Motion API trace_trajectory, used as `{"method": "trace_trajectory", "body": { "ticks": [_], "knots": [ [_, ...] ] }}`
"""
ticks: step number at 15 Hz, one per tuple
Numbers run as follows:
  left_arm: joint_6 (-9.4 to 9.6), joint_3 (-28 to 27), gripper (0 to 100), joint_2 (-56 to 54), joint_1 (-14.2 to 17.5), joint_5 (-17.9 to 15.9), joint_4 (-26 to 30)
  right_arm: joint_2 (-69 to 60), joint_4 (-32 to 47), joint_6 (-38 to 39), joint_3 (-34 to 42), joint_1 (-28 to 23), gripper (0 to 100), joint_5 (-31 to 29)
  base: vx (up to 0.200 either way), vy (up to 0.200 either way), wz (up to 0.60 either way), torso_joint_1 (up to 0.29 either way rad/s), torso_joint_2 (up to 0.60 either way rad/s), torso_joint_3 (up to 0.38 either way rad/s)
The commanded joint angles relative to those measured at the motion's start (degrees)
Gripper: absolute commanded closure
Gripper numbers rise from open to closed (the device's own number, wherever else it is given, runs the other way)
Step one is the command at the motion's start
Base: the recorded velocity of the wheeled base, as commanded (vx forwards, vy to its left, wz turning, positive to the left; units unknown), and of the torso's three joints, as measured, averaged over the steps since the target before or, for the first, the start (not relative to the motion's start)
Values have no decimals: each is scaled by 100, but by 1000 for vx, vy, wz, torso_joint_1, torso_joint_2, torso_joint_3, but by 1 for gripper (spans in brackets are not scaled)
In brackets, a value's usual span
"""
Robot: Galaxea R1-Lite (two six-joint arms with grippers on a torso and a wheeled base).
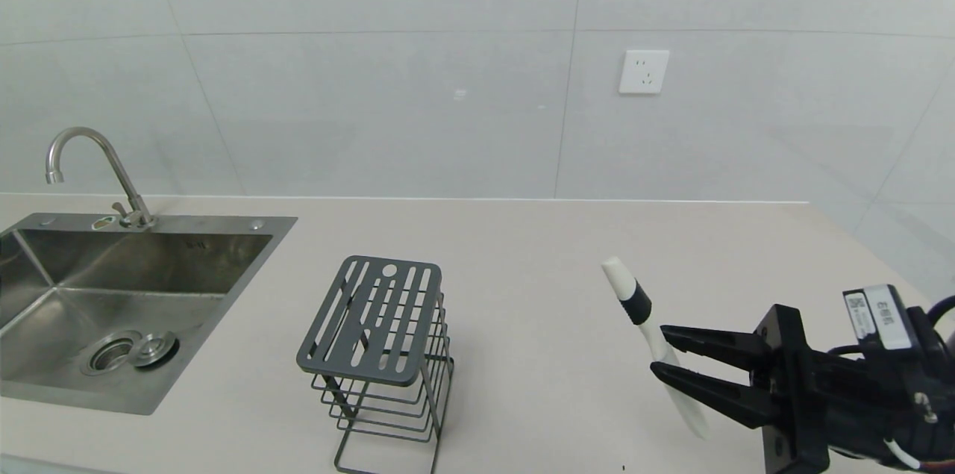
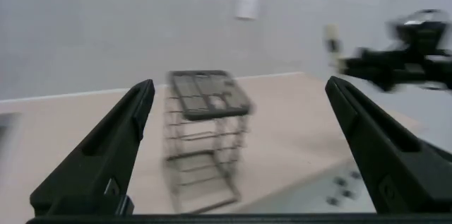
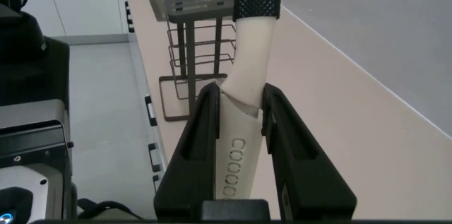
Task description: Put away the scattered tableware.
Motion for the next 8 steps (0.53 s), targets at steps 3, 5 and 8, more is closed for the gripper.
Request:
{"method": "trace_trajectory", "body": {
  "ticks": [3, 5, 8],
  "knots": [
    [-864, -860, 0, 1323, -41, -1361, 117, 141, -10, 32, -160, 64, 100, -9, 0, 0, 0, 0, 0, 0],
    [-838, -1027, 0, 2281, -111, -1791, -410, 246, -10, 32, -177, 213, 100, -18, 0, 0, 0, 0, 0, 0],
    [-741, -1115, 0, 3608, -120, -1976, -1236, 483, -10, 14, -195, 231, 100, -26, 0, 0, 0, 0, 0, 0]
  ]
}}
